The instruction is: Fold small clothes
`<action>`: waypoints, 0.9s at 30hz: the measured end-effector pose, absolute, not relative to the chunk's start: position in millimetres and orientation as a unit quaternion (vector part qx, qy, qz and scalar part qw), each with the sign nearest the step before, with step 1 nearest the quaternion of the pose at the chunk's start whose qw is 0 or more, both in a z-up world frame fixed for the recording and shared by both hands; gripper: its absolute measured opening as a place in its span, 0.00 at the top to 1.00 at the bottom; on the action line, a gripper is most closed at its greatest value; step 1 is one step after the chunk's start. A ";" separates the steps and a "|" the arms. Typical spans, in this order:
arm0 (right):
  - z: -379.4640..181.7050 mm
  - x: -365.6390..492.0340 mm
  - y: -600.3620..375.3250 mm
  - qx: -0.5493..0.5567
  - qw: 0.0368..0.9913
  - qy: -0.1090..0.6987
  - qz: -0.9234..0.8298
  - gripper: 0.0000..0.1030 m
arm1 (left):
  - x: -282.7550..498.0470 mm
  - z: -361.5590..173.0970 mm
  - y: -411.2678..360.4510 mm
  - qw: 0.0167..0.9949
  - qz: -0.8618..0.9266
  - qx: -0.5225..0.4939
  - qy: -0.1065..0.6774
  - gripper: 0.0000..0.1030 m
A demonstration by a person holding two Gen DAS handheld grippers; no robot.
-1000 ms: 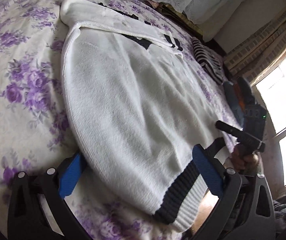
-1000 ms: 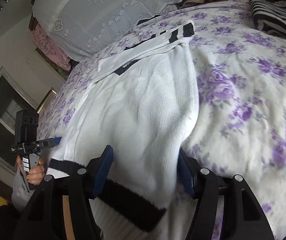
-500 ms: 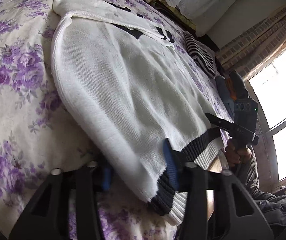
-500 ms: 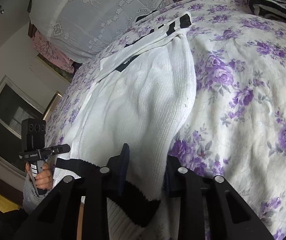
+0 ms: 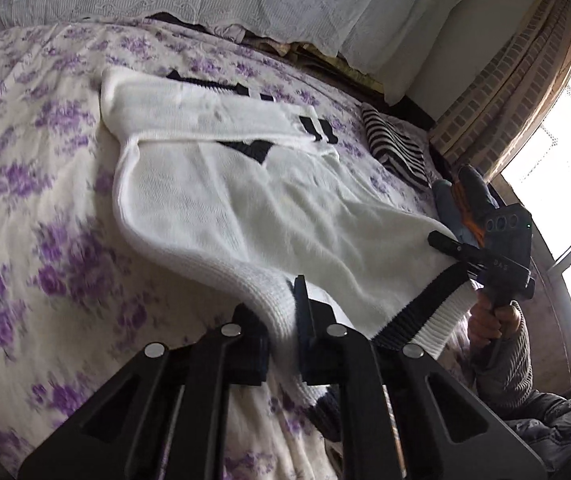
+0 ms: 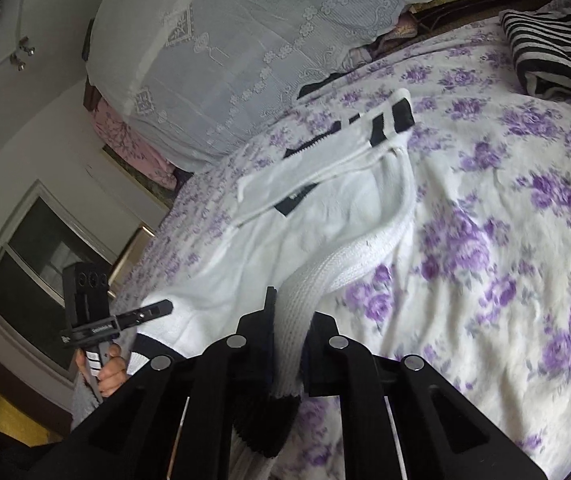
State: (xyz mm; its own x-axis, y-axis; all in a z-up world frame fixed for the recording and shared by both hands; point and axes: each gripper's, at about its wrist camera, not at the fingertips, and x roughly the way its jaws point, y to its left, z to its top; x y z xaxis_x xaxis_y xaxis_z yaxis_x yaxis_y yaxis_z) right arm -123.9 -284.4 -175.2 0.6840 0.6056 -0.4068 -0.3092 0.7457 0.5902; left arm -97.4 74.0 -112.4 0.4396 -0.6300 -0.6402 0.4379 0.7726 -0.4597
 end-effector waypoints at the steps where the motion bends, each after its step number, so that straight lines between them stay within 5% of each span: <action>1: -170.8 -118.2 -286.1 0.251 0.883 0.299 0.261 0.90 | -93.3 -109.7 74.8 0.842 -0.316 -0.115 0.422 0.91; 27: -154.6 50.7 -291.6 0.318 0.857 0.332 0.231 0.90 | 45.6 -103.7 100.0 0.845 -0.251 -0.174 0.439 0.91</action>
